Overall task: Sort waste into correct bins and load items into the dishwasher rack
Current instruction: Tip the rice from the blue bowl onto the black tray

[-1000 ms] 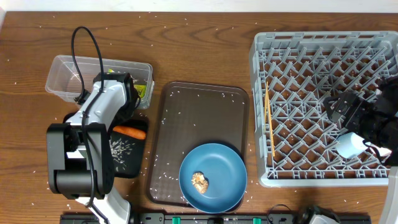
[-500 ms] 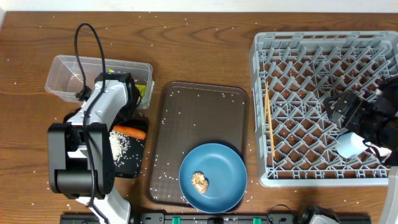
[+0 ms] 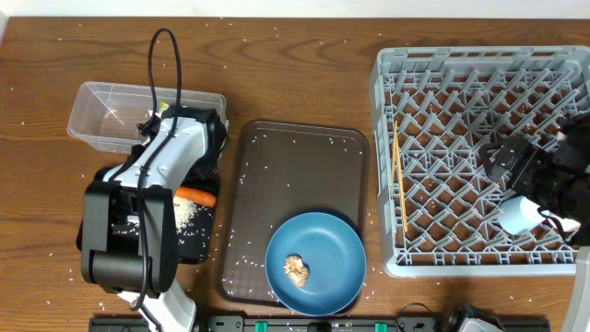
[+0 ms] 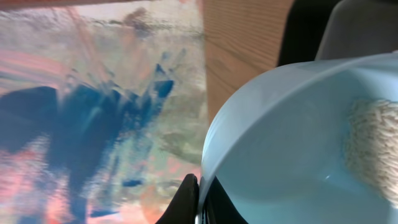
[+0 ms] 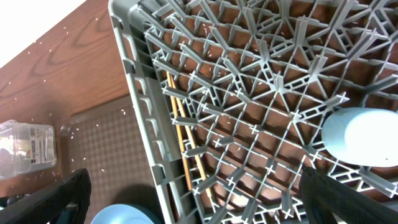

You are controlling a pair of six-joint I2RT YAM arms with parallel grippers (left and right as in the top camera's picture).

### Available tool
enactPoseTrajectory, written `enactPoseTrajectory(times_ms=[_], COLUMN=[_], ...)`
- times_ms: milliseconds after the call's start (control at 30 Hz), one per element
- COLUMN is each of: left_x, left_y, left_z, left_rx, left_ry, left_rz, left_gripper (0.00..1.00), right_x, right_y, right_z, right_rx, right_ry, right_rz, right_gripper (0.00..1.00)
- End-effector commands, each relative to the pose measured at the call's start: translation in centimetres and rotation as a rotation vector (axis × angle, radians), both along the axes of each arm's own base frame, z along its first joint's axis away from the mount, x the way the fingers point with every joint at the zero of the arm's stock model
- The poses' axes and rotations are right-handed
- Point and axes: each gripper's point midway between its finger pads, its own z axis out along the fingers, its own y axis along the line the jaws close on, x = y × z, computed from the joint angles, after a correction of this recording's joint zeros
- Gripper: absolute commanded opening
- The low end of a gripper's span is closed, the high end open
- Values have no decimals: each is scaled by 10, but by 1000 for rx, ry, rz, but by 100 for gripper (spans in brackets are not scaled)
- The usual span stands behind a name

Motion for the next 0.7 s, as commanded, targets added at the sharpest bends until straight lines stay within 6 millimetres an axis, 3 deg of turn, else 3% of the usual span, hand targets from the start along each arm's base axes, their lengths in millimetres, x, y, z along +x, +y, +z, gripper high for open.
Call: enactPoseTrajectory(times_ms=[0, 200, 267, 367, 433, 533, 600, 667], left_x=[10, -2, 0, -3, -5, -9, -5, -5], left_y=[3, 8, 6, 8, 8, 13, 10, 12], left_z=[16, 16, 18, 15, 15, 15, 20, 15], left_rx=[52, 42, 50, 32, 38, 26, 45, 32], left_ry=[-68, 16, -86, -11, -79, 57, -74, -91], left_rz=[-28, -8, 12, 6, 34, 14, 35, 50], left_gripper=[6, 6, 6, 6, 6, 6, 6, 6], right_x=[0, 0, 0, 1, 0, 0, 0, 2], right_y=[4, 4, 3, 3, 4, 4, 3, 3], right_z=[2, 2, 2, 3, 2, 2, 2, 3], right_rx=[-5, -6, -6, -8, -6, -6, -6, -9], right_ry=[-7, -8, -8, -11, -8, -8, -8, -16], right_rz=[26, 27, 27, 27, 27, 27, 27, 27], right_gripper=[99, 99, 99, 99, 99, 99, 99, 99])
